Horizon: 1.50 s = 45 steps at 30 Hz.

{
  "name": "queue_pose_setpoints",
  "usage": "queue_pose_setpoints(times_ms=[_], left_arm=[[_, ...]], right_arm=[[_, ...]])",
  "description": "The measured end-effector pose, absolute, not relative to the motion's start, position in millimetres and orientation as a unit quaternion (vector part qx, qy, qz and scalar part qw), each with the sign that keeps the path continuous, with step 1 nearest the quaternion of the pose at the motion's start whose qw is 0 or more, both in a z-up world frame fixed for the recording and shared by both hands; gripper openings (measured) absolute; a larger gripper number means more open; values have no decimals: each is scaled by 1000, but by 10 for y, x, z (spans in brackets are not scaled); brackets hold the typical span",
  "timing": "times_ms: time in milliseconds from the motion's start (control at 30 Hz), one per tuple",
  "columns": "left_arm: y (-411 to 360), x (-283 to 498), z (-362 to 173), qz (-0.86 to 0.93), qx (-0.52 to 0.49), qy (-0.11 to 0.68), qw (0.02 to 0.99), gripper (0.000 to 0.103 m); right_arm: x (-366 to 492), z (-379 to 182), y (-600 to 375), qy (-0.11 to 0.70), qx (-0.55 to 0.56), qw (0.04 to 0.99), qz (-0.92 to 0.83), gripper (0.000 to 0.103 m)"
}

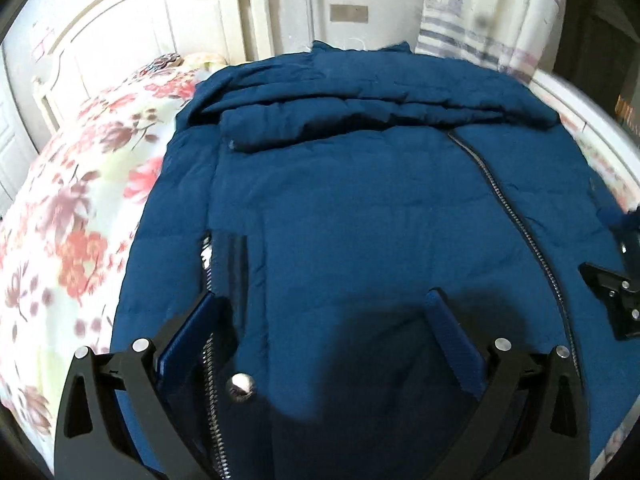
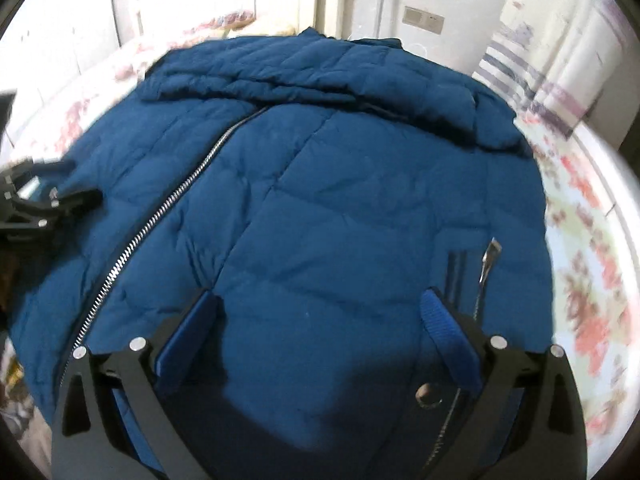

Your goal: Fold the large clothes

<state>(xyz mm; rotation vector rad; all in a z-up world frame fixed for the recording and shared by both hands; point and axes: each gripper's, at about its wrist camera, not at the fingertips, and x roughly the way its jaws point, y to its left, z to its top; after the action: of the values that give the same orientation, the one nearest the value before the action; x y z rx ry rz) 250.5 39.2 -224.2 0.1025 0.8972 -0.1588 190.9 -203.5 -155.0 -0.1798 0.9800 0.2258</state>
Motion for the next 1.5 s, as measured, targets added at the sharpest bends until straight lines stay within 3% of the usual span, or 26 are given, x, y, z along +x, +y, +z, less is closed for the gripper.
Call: queue_pose_setpoints(times_ms=[167, 300, 433, 733, 900, 1167, 1367, 1500], left_arm=[[475, 2247, -2136, -78, 53, 413, 906, 98], [339, 1759, -2008, -149, 63, 383, 910, 98], [109, 1647, -2294, -148, 115, 391, 901, 99], [342, 1500, -2123, -126, 102, 375, 913, 98], [541, 1472, -2298, -112, 85, 386, 912, 99], [669, 1289, -2121, -66, 105, 364, 923, 99], [933, 1303, -2294, -56, 63, 393, 916, 99], [907, 1297, -2280, -56, 75, 393, 915, 99]], right_arm=[[1775, -1448, -1859, 462, -126, 875, 76, 100], [1471, -1333, -1710, 439, -123, 875, 163, 100], [1262, -1594, -1537, 441, -158, 866, 176, 100], [949, -1386, -1875, 417, -143, 886, 148, 100], [827, -1571, -2195, 418, -101, 890, 151, 101], [692, -1308, -2382, 397, -126, 902, 118, 100], [655, -1581, -2736, 414, -65, 902, 101, 101], [643, -1479, -2704, 418, -91, 899, 91, 100]])
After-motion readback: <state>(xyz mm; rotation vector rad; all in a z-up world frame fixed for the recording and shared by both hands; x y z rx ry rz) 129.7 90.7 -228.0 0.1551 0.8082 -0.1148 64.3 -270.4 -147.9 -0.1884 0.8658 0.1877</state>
